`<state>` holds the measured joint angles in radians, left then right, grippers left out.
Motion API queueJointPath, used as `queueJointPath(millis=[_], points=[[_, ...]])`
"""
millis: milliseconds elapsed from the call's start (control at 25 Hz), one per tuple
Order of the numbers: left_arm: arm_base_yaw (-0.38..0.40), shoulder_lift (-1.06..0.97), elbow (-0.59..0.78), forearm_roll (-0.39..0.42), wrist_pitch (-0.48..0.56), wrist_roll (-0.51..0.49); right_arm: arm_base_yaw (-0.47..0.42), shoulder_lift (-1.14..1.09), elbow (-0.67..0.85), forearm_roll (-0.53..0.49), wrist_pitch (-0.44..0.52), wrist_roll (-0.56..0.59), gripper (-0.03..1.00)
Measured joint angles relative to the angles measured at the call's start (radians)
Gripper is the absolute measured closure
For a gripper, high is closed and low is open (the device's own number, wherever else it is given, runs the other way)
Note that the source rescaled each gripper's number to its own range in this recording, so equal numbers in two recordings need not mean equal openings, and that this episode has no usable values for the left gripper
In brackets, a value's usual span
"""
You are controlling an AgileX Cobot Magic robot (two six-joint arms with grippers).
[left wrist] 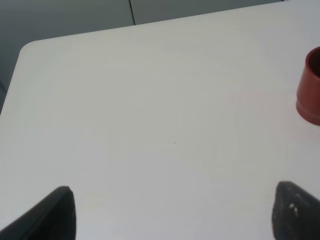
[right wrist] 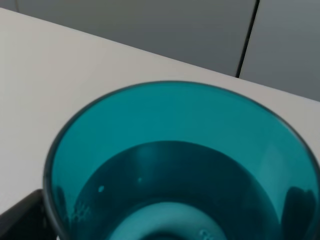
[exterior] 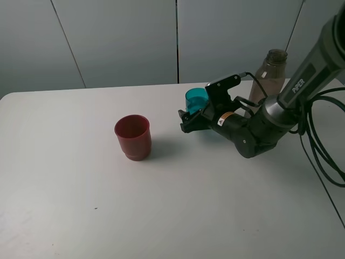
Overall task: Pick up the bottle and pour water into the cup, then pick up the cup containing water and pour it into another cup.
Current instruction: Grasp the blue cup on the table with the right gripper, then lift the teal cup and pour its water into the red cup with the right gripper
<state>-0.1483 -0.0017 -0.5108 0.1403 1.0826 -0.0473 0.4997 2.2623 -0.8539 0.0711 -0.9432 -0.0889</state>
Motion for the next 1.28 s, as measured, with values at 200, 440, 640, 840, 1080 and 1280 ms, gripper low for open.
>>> queueJointPath(millis=[200,440,640,840,1080,1280], points=[[0.000,0.000,0.000,0.000,0.000,0.000,0.000,0.000,-0.002,0.000,0.002,-0.002,-0.03],[0.000,0.000,0.000,0.000,0.000,0.000,0.000,0.000,-0.013,0.023,0.007,-0.006,-0.03],[0.000,0.000,0.000,0.000,0.000,0.000,0.000,0.000,-0.027,0.023,0.009,-0.008,-0.03],[0.000,0.000,0.000,0.000,0.000,0.000,0.009,0.015,-0.029,0.028,0.011,-0.015,-0.03],[0.000,0.000,0.000,0.000,0.000,0.000,0.016,0.022,-0.030,0.030,0.016,-0.026,0.87],[0.000,0.000,0.000,0.000,0.000,0.000,0.016,0.023,-0.039,0.030,0.035,-0.031,0.86]])
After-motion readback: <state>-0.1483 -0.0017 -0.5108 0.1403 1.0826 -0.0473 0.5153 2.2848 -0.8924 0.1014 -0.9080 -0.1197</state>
